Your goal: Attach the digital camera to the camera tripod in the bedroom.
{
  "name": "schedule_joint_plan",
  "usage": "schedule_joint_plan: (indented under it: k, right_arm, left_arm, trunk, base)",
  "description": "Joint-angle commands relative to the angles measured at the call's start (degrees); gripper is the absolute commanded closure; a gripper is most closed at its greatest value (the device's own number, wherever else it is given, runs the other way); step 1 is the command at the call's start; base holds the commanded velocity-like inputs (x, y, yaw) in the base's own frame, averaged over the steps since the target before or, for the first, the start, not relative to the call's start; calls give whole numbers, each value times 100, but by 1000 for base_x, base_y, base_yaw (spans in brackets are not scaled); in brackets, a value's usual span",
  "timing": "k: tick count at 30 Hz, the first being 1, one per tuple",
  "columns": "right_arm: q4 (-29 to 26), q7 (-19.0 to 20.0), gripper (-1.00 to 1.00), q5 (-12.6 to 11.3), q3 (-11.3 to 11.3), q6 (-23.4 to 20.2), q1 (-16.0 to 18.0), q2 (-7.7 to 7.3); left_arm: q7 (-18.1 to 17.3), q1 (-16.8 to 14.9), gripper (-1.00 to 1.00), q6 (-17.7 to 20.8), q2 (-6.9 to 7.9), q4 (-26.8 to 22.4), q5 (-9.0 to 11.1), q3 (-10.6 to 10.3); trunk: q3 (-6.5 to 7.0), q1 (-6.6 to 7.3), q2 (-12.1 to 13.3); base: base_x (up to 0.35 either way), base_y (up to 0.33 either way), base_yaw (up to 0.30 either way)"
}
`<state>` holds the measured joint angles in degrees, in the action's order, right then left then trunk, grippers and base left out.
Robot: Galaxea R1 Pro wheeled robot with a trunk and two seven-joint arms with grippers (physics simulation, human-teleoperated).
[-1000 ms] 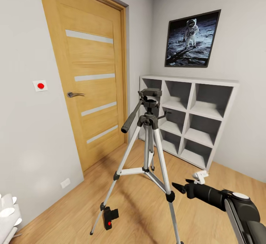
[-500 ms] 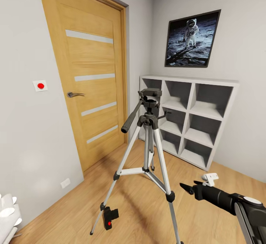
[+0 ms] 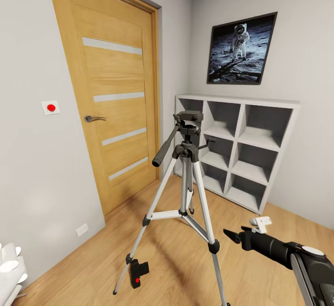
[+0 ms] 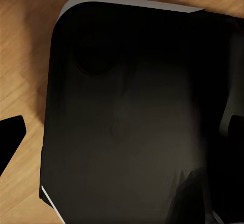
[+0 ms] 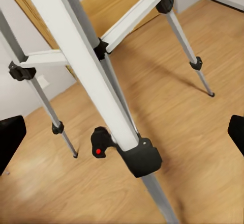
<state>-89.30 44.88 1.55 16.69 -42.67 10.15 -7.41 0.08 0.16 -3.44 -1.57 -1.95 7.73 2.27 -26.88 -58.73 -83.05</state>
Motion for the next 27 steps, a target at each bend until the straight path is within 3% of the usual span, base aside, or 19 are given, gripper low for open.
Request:
schedule_joint_plan:
  k: [1, 2, 10, 16, 27]
  right_arm:
    - [-25, 2, -100, 17, -26, -26, 5, 14]
    - [-32, -21, -100, 16, -232, -22, 8, 19]
    - [-57, -287, -100, 11, -294, -7, 143, 56]
    - [-54, -636, -100, 1, -325, -11, 371, 207]
    - [-45, -1068, -100, -3, -814, -47, 681, 367]
  left_arm:
    - [1, 2, -100, -8, -2, -7, 35, 19]
    - [1, 2, -100, -8, -2, -7, 35, 19]
    - [1, 2, -100, -8, -2, -7, 35, 19]
    - [1, 2, -100, -7, -2, -7, 35, 19]
    - [1, 2, -100, -2, -2, -7, 35, 19]
  trunk:
    - [-5, 0, -3]
    - [-5, 0, -3]
    - [-5, 0, -3]
    - [-5, 0, -3]
    - [-5, 0, -3]
  base:
    - [0, 0, 0]
    - [0, 0, 0]
    - [0, 0, 0]
    - [0, 0, 0]
    - [0, 0, 0]
